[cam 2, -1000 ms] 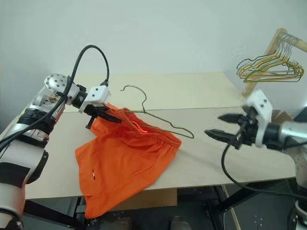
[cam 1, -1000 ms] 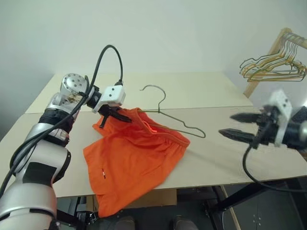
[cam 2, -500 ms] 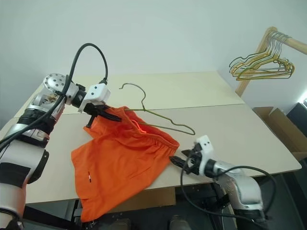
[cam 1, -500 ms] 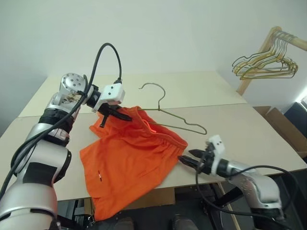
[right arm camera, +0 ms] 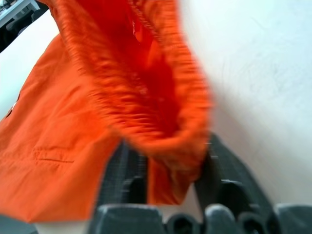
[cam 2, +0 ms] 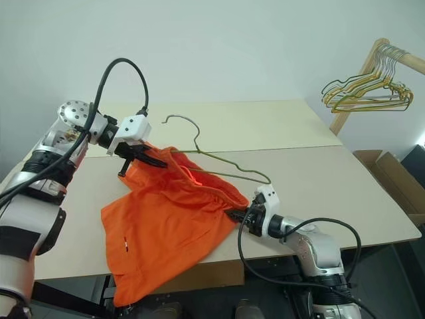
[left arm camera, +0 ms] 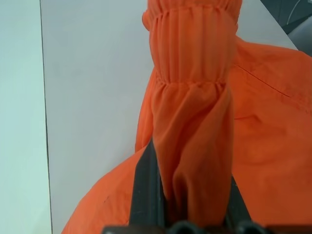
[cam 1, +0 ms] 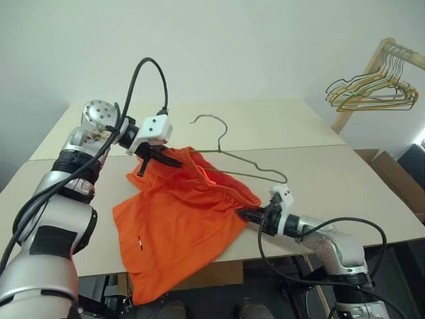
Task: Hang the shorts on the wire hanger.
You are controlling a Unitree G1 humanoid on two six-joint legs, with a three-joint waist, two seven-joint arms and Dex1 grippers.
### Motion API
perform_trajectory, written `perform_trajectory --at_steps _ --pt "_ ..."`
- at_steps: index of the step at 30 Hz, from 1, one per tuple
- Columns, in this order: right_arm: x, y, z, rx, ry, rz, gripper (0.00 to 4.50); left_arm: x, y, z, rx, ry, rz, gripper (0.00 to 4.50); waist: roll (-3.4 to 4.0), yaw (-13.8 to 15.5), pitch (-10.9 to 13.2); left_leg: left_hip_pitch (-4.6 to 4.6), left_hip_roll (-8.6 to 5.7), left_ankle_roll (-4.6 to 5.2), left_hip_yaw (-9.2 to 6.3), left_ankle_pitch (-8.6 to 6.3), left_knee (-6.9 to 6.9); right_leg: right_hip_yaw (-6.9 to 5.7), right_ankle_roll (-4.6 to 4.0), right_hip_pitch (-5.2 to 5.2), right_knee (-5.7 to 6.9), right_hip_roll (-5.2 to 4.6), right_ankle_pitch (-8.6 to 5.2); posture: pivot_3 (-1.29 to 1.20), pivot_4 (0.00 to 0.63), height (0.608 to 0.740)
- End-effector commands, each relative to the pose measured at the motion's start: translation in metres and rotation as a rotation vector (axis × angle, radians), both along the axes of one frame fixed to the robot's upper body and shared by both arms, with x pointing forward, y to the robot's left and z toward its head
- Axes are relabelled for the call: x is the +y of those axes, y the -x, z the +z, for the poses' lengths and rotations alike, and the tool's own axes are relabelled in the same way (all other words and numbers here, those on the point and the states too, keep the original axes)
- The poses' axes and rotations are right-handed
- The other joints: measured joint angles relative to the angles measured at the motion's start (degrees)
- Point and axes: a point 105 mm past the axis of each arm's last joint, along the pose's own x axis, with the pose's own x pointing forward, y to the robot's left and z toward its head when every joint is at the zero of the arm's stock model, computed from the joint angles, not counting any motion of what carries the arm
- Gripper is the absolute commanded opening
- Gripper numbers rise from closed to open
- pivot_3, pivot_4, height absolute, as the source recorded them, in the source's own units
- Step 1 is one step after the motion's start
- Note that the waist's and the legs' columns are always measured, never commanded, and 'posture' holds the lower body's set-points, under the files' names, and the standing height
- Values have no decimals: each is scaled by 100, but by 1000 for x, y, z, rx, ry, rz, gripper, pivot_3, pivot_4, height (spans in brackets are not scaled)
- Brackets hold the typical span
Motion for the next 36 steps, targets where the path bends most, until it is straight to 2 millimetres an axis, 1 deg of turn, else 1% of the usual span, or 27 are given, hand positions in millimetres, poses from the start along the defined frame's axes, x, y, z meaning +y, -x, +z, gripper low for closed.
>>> perform_trajectory --at_steps 1,5,7,9,13,15,17,21,24,26,31,35,36 --pt "-1 -2 29 -105 -57 22 29 1 1 12 -32 28 -2 0 0 0 0 0 0 0 0 0 0 0 0 0 0 0 0 16 0 740" --pt "-3 2 37 -115 -84 45 29 5 1 8 -23 20 7 0 0 2 0 0 0 0 0 0 0 0 0 0 0 0 0 8 0 740" --pt "-9 6 38 -93 -83 63 29 10 2 8 -21 16 21 0 0 -4 0 0 -1 0 1 0 0 1 0 0 -1 -1 0 2 0 740" --pt "-21 8 38 -79 -63 62 29 17 4 8 -15 19 32 0 0 -8 0 0 -1 0 1 0 0 1 0 0 -1 -1 0 2 0 740" --pt "-49 4 39 -57 -29 27 29 30 16 5 -10 -5 16 0 0 -9 0 0 2 1 1 0 0 1 0 -1 -2 -1 0 -5 0 740" --pt "-61 2 43 -61 -16 15 29 35 21 1 0 -12 12 0 0 -8 0 5 2 0 2 0 0 2 0 3 -1 -1 0 -1 0 740" --pt "-67 0 45 -59 -3 12 29 37 23 0 4 -5 9 0 0 -3 0 8 2 1 3 0 0 2 0 5 1 -1 0 0 0 740" --pt "-73 -1 40 -36 36 24 29 38 25 1 12 15 14 0 0 11 0 7 1 0 3 0 0 1 0 5 0 -1 0 10 0 740" --pt "-76 3 42 -36 55 56 29 50 24 -15 -7 -95 28 0 0 8 0 7 0 1 4 0 0 2 0 5 -2 -1 0 12 0 740" --pt "-81 6 44 -37 72 70 29 54 21 -18 -1 -102 62 0 0 9 0 7 0 1 5 0 0 3 0 5 -1 0 0 15 0 740" --pt "-88 10 48 -47 111 97 29 53 14 -20 22 -69 127 0 0 14 0 5 0 1 4 0 1 1 0 5 -2 -1 0 12 0 740" --pt "-89 13 52 -64 131 130 29 60 11 -30 53 -92 180 0 0 13 0 6 -1 1 5 0 1 2 1 6 -2 -2 0 4 0 740" --pt "-87 13 56 -77 132 142 29 64 12 -36 62 -121 182 0 0 12 0 7 -1 1 5 0 1 2 1 6 -2 -1 0 4 0 740"
